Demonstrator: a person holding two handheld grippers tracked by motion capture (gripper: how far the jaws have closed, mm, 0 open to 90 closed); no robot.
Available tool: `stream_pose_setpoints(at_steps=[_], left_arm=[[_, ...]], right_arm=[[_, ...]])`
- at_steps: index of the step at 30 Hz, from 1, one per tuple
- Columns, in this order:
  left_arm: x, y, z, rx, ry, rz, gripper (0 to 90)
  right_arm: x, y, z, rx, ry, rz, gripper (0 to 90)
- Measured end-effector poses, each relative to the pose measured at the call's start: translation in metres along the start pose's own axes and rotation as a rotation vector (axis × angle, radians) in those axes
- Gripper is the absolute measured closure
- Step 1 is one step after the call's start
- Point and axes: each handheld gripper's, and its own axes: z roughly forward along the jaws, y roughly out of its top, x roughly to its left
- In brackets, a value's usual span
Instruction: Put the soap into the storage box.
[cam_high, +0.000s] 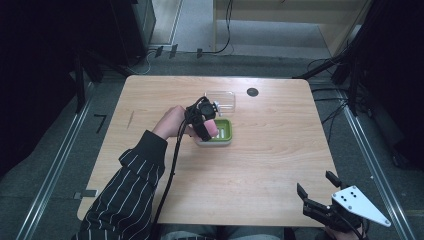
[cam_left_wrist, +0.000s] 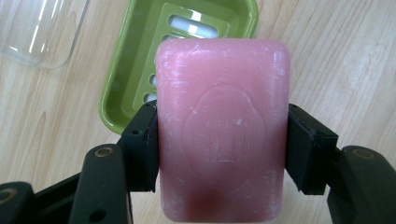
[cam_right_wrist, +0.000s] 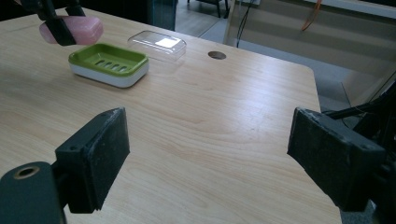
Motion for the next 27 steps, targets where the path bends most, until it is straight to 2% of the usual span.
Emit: stream_pose_setpoints(at_steps=[18,22,27], left_arm=[[0.007,0.019,0.017,-0.004,0.003,0.081,38.6],[0.009,0.023,0.020,-0.004,0.015,0.100,38.6],[0.011,0.025,0.024,-0.002,0.005,0.114,38.6]], right_arm=[[-0.004,-0.005,-0.012,0.011,-0.041,0.016,12.9],[-0.005,-0.007,-0.015,0.010,-0.051,0.017,12.9],[-0.005,-0.008,-0.018,0.010,-0.063,0.021,12.9]])
